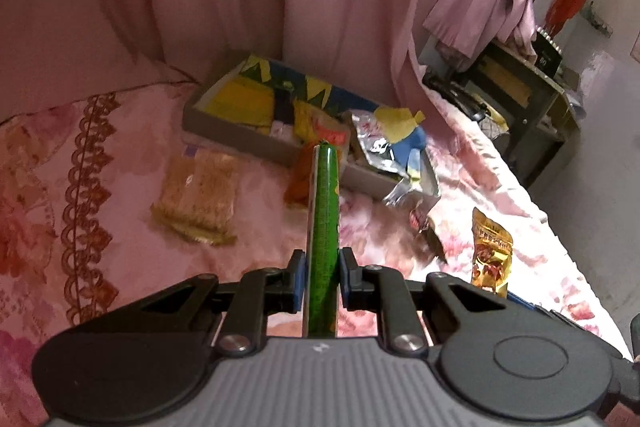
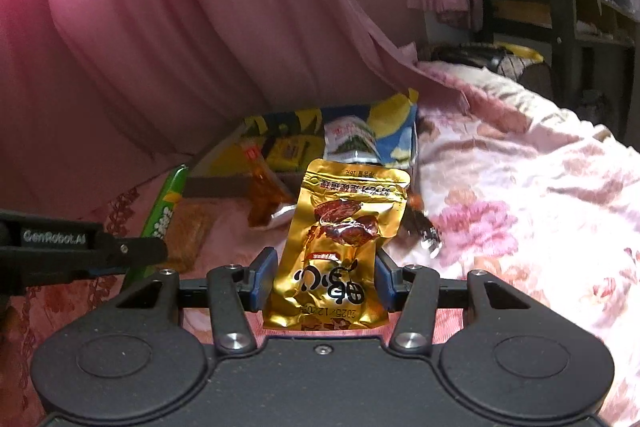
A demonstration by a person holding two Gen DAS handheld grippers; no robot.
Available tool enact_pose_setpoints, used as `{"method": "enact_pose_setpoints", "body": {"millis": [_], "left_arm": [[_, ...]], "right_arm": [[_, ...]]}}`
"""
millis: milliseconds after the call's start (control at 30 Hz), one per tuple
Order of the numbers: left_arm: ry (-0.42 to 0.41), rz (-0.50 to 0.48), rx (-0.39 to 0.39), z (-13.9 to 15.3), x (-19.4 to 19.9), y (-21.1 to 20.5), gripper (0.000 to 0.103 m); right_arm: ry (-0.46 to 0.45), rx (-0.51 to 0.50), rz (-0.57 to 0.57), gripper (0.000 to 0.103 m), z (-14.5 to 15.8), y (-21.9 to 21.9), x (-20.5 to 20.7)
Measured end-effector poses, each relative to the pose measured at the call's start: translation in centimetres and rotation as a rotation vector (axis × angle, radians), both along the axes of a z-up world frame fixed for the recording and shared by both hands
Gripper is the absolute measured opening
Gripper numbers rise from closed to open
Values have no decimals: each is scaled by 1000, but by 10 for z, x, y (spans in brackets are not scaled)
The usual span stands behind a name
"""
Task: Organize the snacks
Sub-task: 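Lift both snacks and carry them over the grey box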
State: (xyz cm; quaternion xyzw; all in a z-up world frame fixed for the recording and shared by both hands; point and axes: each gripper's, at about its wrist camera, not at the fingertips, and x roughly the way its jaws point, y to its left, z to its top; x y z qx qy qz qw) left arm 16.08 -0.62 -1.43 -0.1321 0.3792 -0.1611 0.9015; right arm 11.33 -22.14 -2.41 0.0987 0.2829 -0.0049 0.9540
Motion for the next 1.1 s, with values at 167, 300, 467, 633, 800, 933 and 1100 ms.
{"method": "enact_pose_setpoints", "body": {"millis": [167,300,467,633,800,933,1100], "left_arm": [[-53,-23,-31,11,9,-2,18],[-100,-39,-34,22,21,-6,18],[-161,-40,-29,31,43,-11,18],[-198,-28,-44,35,76,-14,18],[-219,0,-76,34,112,-8,18],[-230,28,-75,28,135,-1,18],[-224,70,-85,17,165,7,18]], "right_arm": [[-34,-15,4,52,6,0,3],[-51,-18,1,52,10,-1,14],[-76,-23,7,52,17,0,32],[-121,-51,8,53,24,3,56],[-142,-62,-21,53,23,3,86],[-148,-40,-59,53,19,2,108],[-185,-68,-76,53,15,1,134]]}}
